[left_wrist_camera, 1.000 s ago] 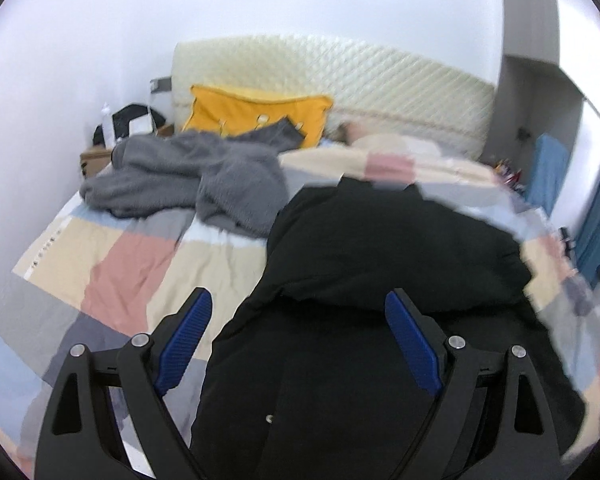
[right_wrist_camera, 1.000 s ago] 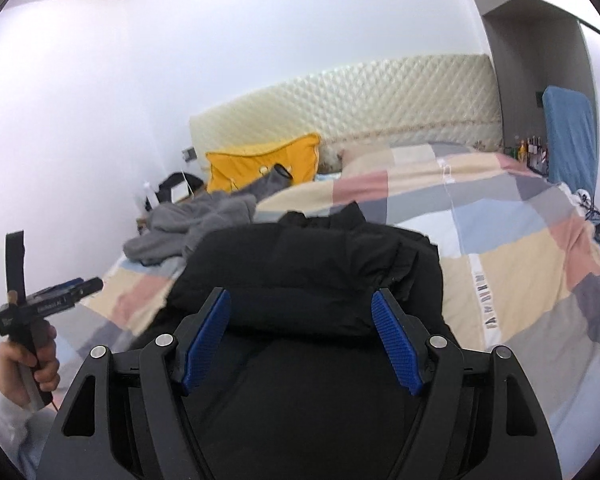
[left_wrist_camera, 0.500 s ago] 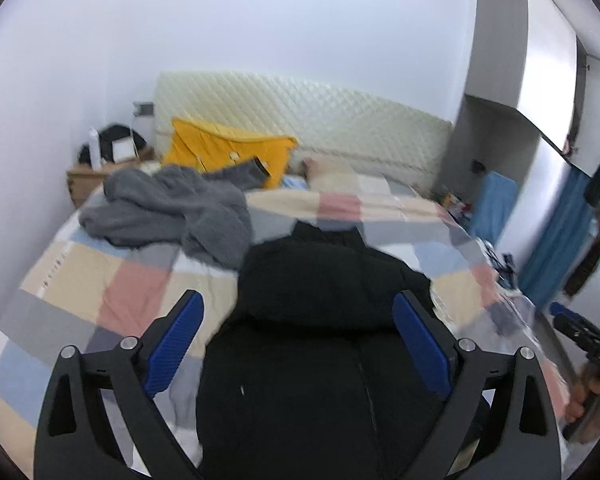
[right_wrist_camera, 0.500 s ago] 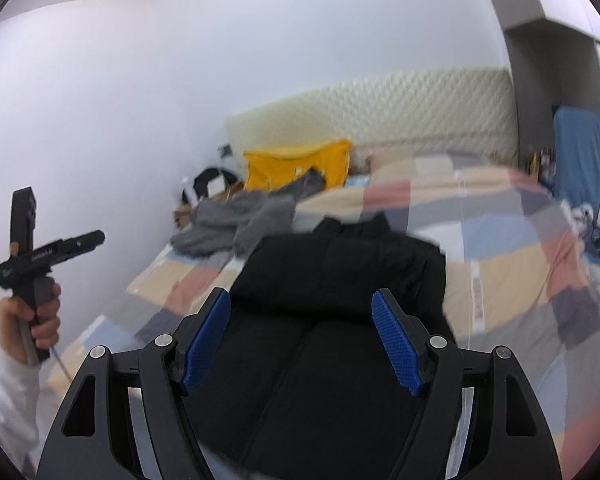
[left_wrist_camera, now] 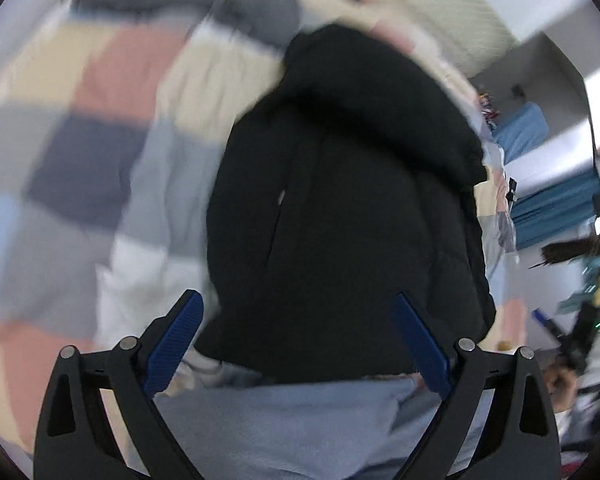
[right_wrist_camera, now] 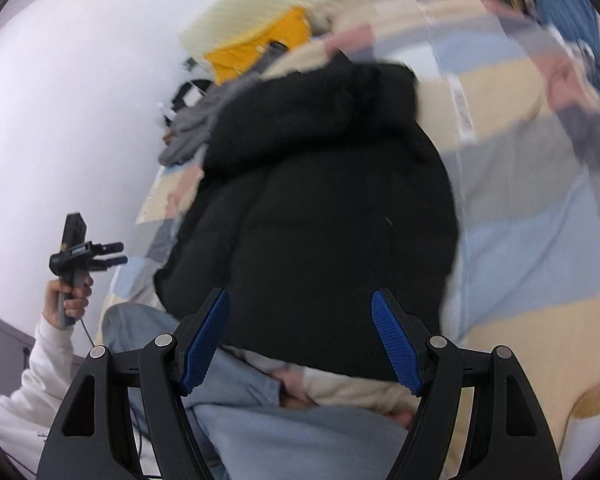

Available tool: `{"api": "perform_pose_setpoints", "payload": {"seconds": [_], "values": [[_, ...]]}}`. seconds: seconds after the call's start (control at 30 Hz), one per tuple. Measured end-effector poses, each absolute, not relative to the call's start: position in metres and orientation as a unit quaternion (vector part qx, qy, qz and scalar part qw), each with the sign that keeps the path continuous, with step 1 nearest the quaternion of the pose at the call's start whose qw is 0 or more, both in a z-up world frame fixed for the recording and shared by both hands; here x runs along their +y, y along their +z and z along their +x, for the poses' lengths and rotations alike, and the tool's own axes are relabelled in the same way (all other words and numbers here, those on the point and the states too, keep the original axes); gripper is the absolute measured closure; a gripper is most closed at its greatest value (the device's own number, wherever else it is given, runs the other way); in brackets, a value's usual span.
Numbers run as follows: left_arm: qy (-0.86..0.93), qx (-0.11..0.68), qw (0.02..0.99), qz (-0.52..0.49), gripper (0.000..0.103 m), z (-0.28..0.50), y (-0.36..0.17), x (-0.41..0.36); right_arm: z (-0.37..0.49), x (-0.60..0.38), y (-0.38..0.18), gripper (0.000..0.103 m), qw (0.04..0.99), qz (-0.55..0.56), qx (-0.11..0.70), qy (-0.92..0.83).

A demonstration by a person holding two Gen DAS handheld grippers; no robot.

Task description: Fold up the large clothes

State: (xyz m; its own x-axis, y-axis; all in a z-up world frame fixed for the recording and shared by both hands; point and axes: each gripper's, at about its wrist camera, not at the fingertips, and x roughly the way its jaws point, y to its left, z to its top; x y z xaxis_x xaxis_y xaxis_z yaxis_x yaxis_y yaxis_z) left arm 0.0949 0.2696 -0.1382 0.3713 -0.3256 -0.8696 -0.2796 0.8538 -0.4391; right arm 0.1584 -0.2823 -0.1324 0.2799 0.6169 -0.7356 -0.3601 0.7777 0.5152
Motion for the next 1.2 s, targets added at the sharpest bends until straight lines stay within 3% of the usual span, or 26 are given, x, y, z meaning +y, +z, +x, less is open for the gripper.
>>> {"api": "perform_pose_setpoints", "payload": {"seconds": [0.33,0.67,0.7,0.77,1.0,1.2], "values": [[-0.028,0.649,0.695,-0.307,0.010,0.102,-0.229,0.280,0.184,-0.322,-0.205,0.024,0.725,0.152,0.601,0.300],[-0.037,0.681,0.664,-0.307,0.011,0.119,-0.246,0.274,0.210,-0.335,-0.262,0.021,0.676,0.169,0.662,0.275],[-0.035,0.682,0.661,-0.311,0.013,0.119,-0.248,0.275,0.211,-0.335,-0.265,0.021,0.672,0.172,0.665,0.278],[-0.027,0.679,0.660,-0.319,0.029,0.120,-0.250,0.276,0.211,-0.329,-0.263,0.021,0.666,0.168,0.664,0.294],[-0.004,0.702,0.640,-0.312,0.029,0.121,-0.261,0.277,0.208,-0.302,-0.235,0.021,0.648,0.138,0.655,0.363],[-0.007,0.724,0.631,-0.278,0.029,0.132,-0.268,0.256,0.214,-0.291,-0.253,0.021,0.624,0.089,0.692,0.351]]}}
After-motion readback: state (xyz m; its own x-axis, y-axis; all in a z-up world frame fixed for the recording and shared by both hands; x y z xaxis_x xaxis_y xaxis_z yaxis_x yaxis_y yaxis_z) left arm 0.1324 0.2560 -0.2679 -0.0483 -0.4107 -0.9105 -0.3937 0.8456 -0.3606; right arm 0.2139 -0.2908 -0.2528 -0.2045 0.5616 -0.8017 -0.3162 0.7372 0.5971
